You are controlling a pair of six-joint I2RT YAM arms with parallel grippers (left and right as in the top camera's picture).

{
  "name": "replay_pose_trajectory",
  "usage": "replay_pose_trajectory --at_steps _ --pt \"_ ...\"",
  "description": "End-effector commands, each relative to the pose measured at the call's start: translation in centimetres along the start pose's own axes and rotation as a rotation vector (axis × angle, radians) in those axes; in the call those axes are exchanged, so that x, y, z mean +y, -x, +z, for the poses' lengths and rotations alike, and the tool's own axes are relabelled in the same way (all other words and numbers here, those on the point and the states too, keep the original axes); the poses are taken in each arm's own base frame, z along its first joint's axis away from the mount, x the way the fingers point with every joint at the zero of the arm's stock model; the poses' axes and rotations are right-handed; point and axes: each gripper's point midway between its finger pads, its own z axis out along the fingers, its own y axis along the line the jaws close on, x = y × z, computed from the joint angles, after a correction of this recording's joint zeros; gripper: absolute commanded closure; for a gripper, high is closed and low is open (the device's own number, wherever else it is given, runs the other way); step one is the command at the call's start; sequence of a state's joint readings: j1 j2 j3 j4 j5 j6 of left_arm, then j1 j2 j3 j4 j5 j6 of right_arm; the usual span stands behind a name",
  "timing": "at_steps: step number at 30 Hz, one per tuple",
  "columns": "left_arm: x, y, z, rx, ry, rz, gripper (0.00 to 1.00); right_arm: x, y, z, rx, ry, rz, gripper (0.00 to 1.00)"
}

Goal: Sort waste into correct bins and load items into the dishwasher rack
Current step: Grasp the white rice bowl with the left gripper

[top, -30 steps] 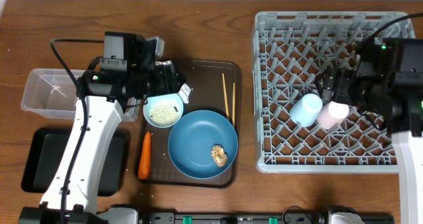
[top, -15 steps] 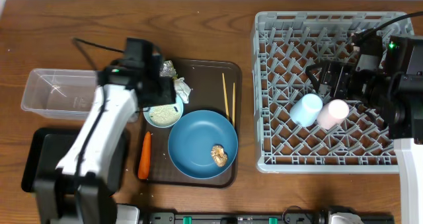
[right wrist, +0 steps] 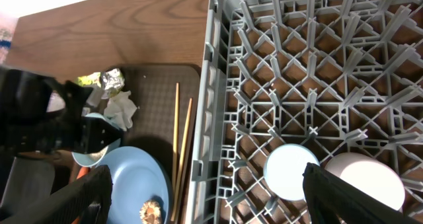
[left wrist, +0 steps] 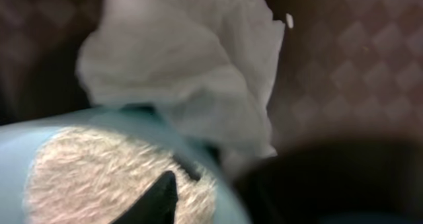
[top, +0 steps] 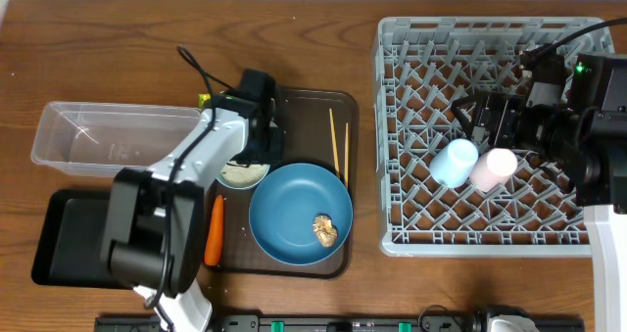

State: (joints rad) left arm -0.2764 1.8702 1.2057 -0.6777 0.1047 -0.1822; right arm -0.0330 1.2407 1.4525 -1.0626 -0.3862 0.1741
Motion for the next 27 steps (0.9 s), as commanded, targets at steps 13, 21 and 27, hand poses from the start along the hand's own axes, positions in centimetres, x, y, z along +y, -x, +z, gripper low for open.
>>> replay_pose_trajectory --at_steps 13,21,27 --pt "-0.1 0.1 1.1 -0.007 0.042 0.032 0.94 0.7 0.0 -0.1 0.003 0.019 -0.022 0.16" --pt "-1.9 -0.1 -2.1 -0.022 0.031 0.063 0.94 0.6 0.0 -0.1 0.002 0.015 -0.023 0.15" --pt "-2.5 -0.3 -7.5 -0.107 -0.003 0.007 0.94 0.7 0.2 -0.1 -0.005 0.017 -0.025 0.15"
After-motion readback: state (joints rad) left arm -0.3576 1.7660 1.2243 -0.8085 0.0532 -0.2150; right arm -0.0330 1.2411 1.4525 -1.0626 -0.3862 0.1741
